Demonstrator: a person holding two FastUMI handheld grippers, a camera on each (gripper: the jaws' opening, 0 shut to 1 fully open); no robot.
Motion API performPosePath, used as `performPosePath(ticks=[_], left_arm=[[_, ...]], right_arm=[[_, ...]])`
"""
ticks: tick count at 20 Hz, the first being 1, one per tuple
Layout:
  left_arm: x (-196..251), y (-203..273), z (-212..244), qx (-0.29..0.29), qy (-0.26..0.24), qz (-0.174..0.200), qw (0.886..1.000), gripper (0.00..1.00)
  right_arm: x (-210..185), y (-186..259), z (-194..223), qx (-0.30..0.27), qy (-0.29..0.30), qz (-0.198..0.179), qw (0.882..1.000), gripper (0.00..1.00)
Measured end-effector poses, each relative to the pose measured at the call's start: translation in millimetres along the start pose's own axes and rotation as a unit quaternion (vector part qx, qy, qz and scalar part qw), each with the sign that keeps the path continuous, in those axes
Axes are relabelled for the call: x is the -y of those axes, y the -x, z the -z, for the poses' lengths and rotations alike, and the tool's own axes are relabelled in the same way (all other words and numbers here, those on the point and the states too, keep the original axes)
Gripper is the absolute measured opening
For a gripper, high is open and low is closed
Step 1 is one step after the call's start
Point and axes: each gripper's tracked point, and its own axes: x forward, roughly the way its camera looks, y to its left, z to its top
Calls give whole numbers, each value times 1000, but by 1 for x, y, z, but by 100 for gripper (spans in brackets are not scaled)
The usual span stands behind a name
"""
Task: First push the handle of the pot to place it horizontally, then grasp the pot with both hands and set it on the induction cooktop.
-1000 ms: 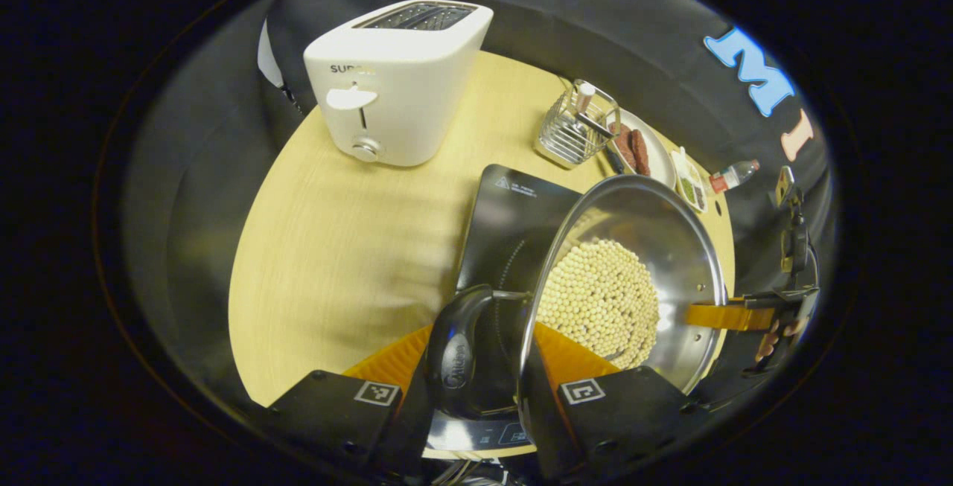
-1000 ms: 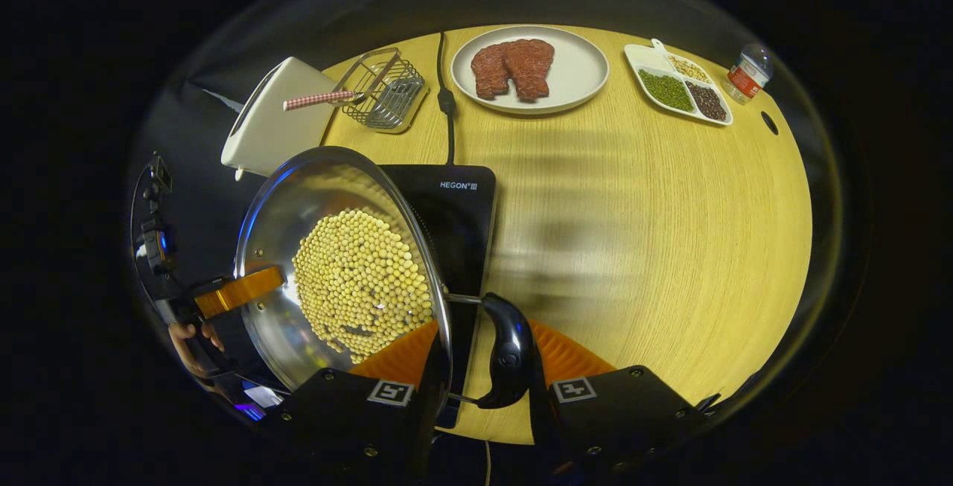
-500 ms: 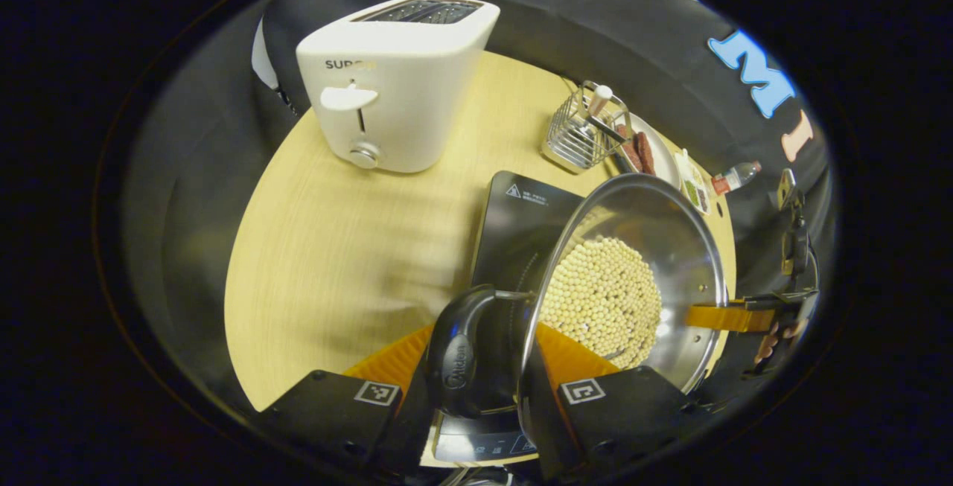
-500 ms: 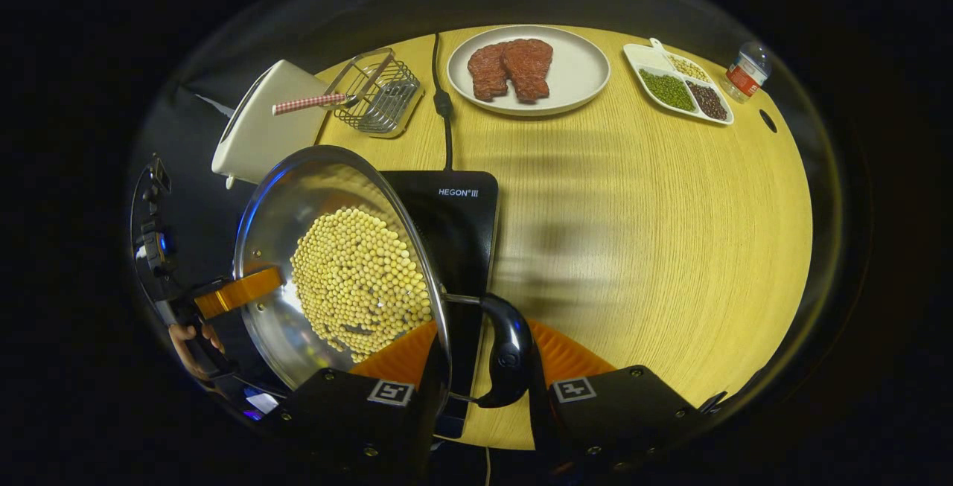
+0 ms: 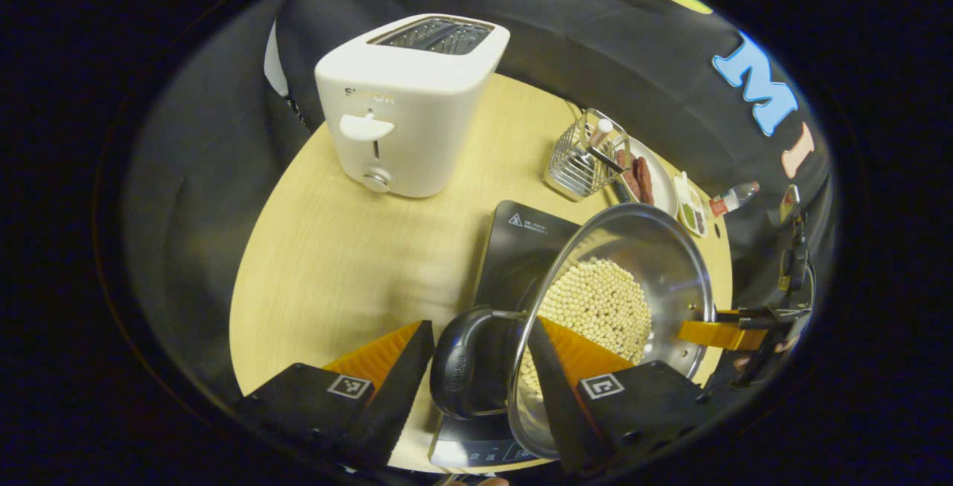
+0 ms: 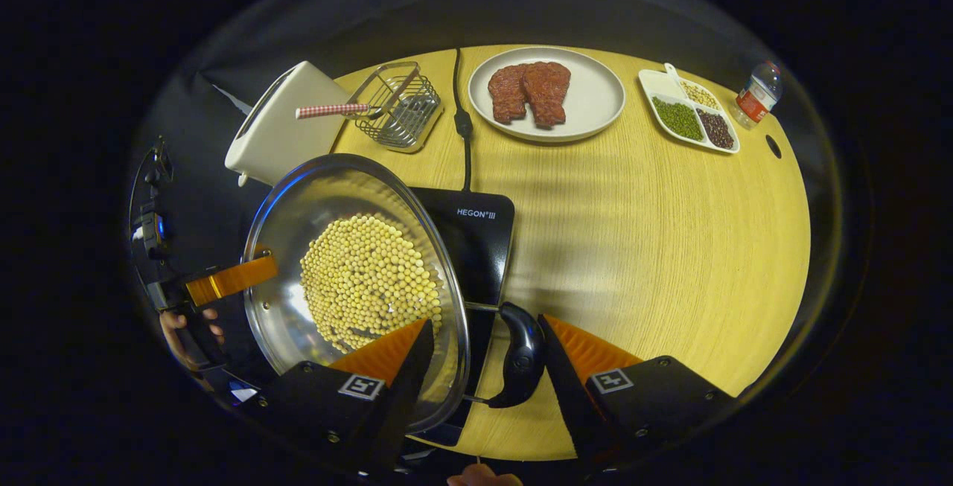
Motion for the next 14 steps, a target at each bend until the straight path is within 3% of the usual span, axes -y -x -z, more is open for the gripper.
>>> performPosePath(ticks=[2,8,11,14], left_arm=[[-3,5,0,2,-1,-6,1000,89],[-3,38,-11,52,-21,-36,998,97],[14,77,-29,127,-23,-43,991,97],[55,126,-47,218,-41,-30,975,96]], right_arm=[[2,3,0,9,2,2,1000,96],[1,43,-19,76,5,-10,997,97],[-1,76,-32,143,15,-22,989,96],[8,121,-42,224,27,-18,974,96]])
